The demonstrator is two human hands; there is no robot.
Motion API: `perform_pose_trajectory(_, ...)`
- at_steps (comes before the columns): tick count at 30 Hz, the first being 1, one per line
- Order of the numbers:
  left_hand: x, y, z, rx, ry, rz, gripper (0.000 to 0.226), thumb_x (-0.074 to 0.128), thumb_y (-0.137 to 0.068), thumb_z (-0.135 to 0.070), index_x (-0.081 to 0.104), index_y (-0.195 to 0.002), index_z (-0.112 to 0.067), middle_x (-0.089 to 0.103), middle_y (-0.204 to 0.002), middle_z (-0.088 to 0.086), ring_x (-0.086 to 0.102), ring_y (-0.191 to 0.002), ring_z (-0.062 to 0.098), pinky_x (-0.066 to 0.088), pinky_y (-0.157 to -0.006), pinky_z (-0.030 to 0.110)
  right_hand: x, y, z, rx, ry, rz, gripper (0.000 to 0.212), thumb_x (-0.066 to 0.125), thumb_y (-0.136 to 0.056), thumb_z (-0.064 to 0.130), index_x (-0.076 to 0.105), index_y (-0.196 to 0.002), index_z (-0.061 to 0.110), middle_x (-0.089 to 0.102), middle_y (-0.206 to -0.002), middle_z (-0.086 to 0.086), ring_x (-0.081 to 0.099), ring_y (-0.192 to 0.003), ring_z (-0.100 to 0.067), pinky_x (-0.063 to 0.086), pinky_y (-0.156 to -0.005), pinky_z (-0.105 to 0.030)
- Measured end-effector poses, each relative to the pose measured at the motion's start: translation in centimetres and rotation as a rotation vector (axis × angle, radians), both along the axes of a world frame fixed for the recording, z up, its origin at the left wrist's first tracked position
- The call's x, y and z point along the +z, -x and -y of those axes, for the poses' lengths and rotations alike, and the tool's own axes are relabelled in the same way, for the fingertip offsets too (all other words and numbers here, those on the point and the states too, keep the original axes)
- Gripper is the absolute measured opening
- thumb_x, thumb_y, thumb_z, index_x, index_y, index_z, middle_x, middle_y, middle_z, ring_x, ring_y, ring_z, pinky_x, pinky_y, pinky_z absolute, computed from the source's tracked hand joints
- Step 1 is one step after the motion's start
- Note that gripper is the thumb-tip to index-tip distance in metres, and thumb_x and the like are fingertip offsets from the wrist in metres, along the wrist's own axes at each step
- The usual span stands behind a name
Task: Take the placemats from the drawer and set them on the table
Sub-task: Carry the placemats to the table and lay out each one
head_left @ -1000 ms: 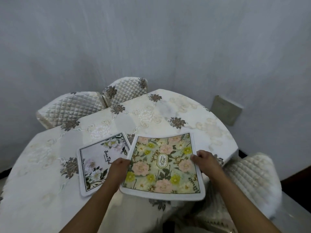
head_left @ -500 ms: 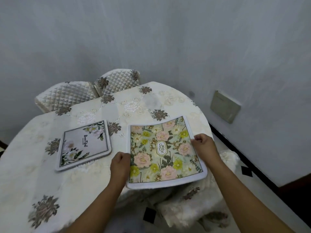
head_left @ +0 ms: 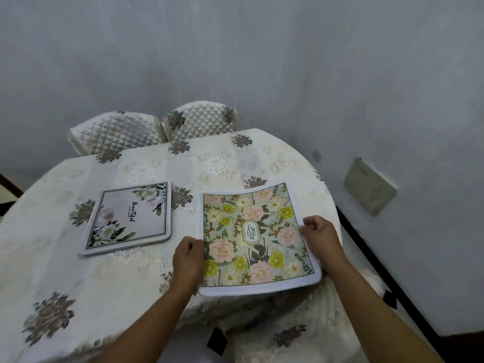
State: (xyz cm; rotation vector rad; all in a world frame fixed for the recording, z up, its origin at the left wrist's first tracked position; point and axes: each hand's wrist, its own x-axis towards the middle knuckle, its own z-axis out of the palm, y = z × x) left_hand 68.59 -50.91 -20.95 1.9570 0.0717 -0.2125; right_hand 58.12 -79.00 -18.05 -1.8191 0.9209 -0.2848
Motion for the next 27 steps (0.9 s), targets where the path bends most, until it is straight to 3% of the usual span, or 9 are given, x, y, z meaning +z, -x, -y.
perform_pose_trajectory(5, -1.6, -1.7, 2.5, 0.004, -0.039, 0.005, 0.025, 0.051, -0.094, -0.016, 0.047, -0.070, -0.008, 0.049, -0.068, 0.006, 0.044, -0.063, 0.018, 0.034, -0.058, 0.034, -1.1, -2.2, 3.0, 0.020, 0.017, -0.035, 0.005, 0.064, -0.089, 0.018, 0.061, -0.085, 0.017, 0.070, -0.086, -0.006, 0.067, -0.080, -0.022, 0.056, -0.071, -0.039)
perform_pose_trajectory(12, -3.2, -2.8, 6.1, 0.061, -0.183, 0.033, 0.027, 0.049, -0.096, -0.024, 0.049, -0.075, -0.007, 0.052, -0.069, 0.008, 0.047, -0.062, 0.018, 0.035, -0.056, 0.033, -4.4, -5.3, 8.1, 0.109, 0.036, -0.095, 0.011, 0.065, -0.089, 0.020, 0.059, -0.080, 0.016, 0.066, -0.080, -0.003, 0.061, -0.074, -0.021, 0.047, -0.064, -0.031)
perform_pose_trajectory(20, -5.9, -1.0, 9.8, 0.171, -0.329, 0.008, 0.025, 0.046, -0.100, -0.031, 0.051, -0.087, -0.011, 0.059, -0.075, 0.011, 0.053, -0.064, 0.020, 0.039, -0.055, 0.032, -9.0, -9.7, 12.9, 0.344, 0.047, -0.146, 0.008, 0.061, -0.093, 0.020, 0.057, -0.091, 0.013, 0.059, -0.083, 0.002, 0.057, -0.082, -0.022, 0.041, -0.071, -0.030)
perform_pose_trajectory(27, -10.1, -1.5, 10.8, 0.218, -0.403, -0.069, 0.020, 0.045, -0.101, -0.028, 0.049, -0.092, -0.011, 0.057, -0.075, 0.003, 0.053, -0.065, 0.017, 0.035, -0.052, 0.027, -13.1, -12.3, 13.0, 0.460, 0.079, -0.217, 0.005, 0.055, -0.096, 0.018, 0.053, -0.094, 0.014, 0.056, -0.087, -0.001, 0.052, -0.082, -0.020, 0.034, -0.066, -0.029)
